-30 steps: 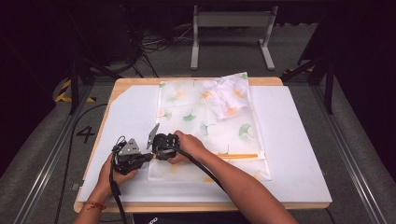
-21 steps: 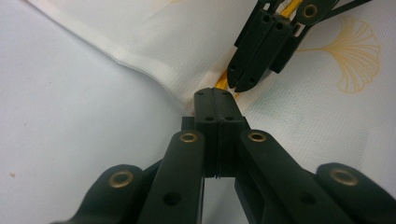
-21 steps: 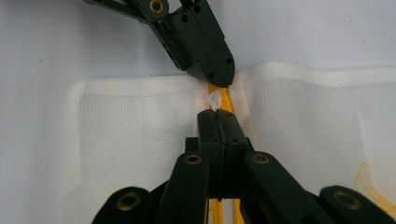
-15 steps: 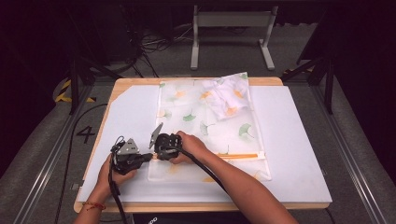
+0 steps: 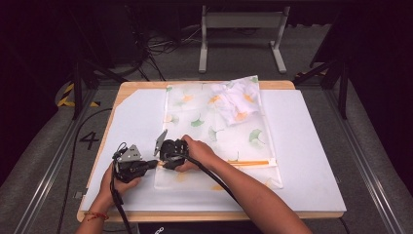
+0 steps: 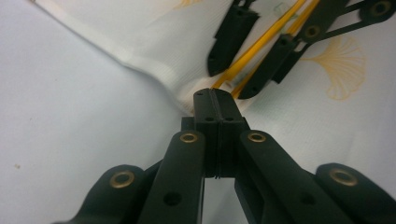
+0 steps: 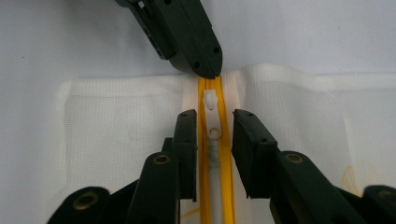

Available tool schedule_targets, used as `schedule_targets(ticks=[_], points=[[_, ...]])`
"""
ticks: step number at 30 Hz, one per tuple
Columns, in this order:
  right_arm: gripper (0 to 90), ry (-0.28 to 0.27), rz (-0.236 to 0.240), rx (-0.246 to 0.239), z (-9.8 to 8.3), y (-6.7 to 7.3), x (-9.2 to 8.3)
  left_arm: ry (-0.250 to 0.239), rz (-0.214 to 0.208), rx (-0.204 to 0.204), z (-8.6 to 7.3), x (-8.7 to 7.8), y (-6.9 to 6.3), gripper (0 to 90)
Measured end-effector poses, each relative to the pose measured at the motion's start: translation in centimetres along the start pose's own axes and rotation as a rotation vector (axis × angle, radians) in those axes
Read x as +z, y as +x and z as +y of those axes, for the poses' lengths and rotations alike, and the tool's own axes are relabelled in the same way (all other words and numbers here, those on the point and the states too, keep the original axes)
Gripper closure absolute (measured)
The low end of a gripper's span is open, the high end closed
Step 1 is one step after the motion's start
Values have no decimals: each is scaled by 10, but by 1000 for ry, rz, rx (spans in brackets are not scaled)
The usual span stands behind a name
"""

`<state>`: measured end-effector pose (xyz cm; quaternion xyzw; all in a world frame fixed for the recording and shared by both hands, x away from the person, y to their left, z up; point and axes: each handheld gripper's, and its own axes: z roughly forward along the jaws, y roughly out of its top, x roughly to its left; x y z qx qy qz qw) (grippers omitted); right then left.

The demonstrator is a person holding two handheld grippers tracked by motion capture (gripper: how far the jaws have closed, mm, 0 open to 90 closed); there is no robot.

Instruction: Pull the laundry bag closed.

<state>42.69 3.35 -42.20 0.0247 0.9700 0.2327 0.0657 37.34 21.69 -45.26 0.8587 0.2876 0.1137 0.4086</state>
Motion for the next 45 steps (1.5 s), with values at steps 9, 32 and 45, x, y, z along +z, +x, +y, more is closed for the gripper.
schedule_targets(ticks=[9, 32, 45], points=[[825, 73, 68, 16, 12, -3, 5, -7, -26, 7, 0, 1, -3, 900], [900, 87, 85, -18, 15, -2, -2, 40, -25, 39, -2, 4, -7, 900], [900, 111, 76, -17, 11, -3, -3, 44, -24, 40, -2, 5, -7, 900]])
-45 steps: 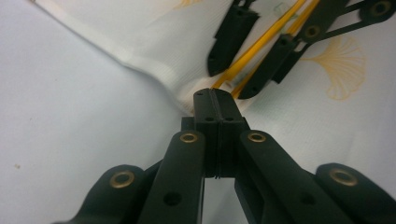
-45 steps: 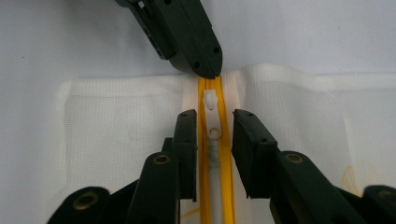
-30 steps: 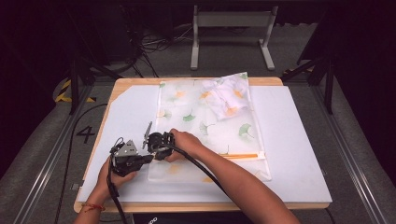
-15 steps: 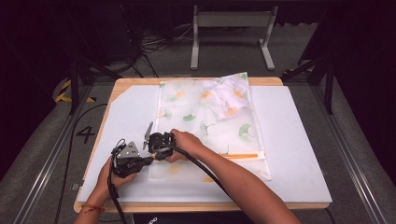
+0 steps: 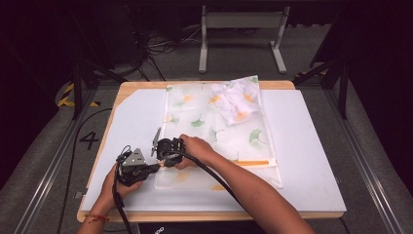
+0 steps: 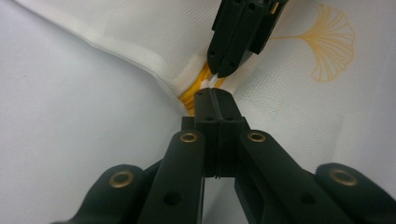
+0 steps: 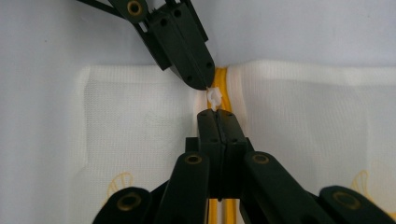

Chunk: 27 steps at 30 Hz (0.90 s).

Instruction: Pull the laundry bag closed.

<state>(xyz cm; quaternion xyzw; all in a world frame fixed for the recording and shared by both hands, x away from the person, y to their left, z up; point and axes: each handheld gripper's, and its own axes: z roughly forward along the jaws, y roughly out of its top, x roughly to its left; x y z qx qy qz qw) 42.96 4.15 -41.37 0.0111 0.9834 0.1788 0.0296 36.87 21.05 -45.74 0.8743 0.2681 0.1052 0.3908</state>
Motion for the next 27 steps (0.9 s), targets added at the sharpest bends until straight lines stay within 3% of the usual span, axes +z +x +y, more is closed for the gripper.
schedule_targets(ticks=[8, 10, 12, 17, 20, 23, 25, 27], points=[[898, 18, -11, -10, 2, 1, 4, -3, -4, -6, -1, 0, 1, 900], [893, 13, -1, -2, 3, 0, 5, -4, -4, -5, -1, 0, 1, 900], [828, 9, 11, 12, 3, -3, 6, -4, -7, -8, -1, 0, 1, 900], [821, 18, 38, 33, 5, -8, 7, -6, -14, -16, -1, 0, 2, 900], [783, 46, 89, 45, 8, -10, 7, -8, -9, -14, -1, -1, 2, 900], [751, 44, 63, 50, 12, -9, 9, -8, -15, -21, -1, -1, 2, 900], [793, 31, 42, 42, 12, -7, 10, -7, -16, -21, -1, -1, 3, 900], [827, 26, 39, 68, 13, -6, 10, -7, -14, -25, -1, -1, 3, 900]])
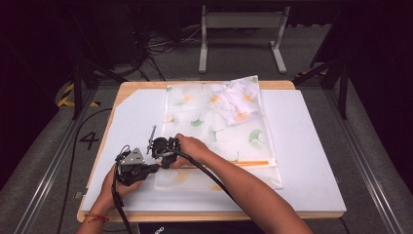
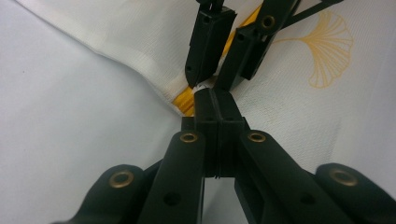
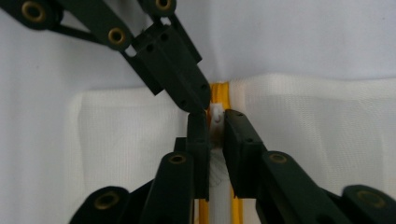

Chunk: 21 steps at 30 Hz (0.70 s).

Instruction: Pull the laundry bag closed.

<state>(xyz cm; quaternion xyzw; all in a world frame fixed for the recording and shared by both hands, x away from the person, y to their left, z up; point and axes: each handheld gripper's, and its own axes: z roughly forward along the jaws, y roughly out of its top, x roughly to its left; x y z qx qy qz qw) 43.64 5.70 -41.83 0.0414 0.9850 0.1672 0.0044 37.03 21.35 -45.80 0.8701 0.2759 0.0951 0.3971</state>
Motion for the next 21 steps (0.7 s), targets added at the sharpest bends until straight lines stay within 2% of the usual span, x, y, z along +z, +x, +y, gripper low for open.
schedule_targets(ticks=[6, 8, 15, 21], points=[[846, -32, -39, -27, -4, 6, 0, -2, -2, -7, 0, 1, 1, 900], [847, -28, -61, -54, -4, 8, 0, -1, 1, -4, 0, 1, 0, 900], [848, -36, -62, -47, -10, 6, -2, 5, 3, -10, 0, 1, 0, 900], [848, -20, -85, -55, -15, 9, -5, 5, 7, -6, 1, 1, 0, 900]])
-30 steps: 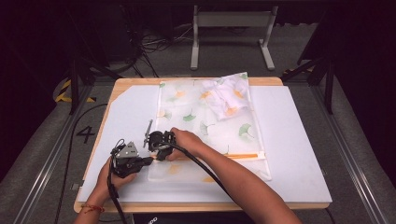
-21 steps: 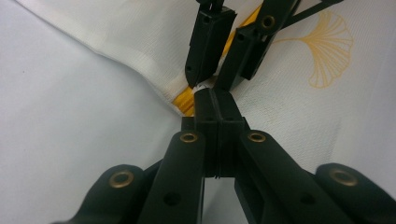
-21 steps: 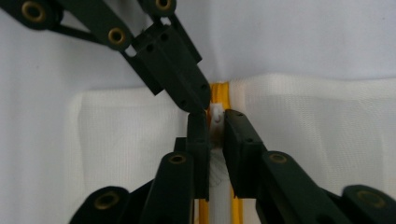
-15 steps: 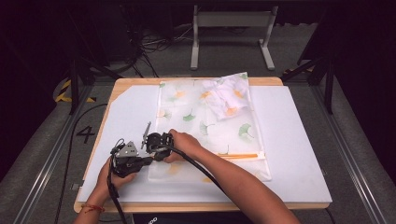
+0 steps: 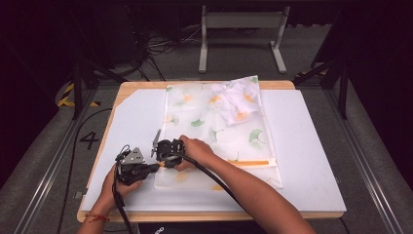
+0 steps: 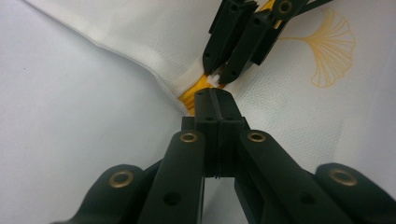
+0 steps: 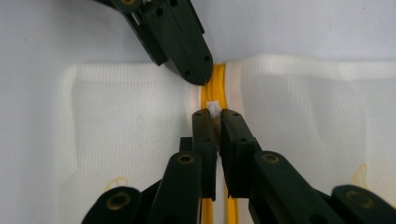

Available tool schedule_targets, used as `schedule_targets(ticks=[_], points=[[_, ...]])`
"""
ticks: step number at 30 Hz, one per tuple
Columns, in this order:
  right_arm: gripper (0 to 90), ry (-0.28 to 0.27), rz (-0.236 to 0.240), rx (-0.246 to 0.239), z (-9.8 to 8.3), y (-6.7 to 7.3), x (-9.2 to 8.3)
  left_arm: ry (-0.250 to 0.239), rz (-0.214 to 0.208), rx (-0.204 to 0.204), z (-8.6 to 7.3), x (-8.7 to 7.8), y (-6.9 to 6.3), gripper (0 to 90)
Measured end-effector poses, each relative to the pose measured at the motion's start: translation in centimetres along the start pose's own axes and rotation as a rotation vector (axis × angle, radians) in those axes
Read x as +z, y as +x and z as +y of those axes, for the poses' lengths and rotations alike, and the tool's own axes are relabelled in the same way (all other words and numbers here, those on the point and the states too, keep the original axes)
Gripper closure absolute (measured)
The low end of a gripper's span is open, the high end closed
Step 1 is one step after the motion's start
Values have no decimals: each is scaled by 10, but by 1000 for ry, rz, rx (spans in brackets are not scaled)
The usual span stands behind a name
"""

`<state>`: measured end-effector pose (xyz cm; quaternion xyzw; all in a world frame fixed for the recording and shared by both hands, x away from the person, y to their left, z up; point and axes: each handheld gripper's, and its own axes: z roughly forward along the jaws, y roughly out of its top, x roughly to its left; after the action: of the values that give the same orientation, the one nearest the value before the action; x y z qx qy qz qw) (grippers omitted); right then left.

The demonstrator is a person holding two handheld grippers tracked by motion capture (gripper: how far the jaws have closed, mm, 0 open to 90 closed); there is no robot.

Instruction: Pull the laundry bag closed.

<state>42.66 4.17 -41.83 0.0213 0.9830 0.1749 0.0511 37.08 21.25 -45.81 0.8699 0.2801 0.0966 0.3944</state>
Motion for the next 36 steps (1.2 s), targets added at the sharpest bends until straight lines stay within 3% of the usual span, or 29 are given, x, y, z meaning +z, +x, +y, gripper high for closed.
schedule_targets(ticks=[7, 20, 36], points=[[848, 23, -8, 7, -20, -2, -9, -1, -1, 0, 0, 0, 0, 900], [848, 29, -29, 101, -100, -4, -41, 0, -7, -4, 0, 0, 1, 900], [847, 45, -75, 209, -186, -2, -76, 1, -11, -8, 0, 0, 1, 900]])
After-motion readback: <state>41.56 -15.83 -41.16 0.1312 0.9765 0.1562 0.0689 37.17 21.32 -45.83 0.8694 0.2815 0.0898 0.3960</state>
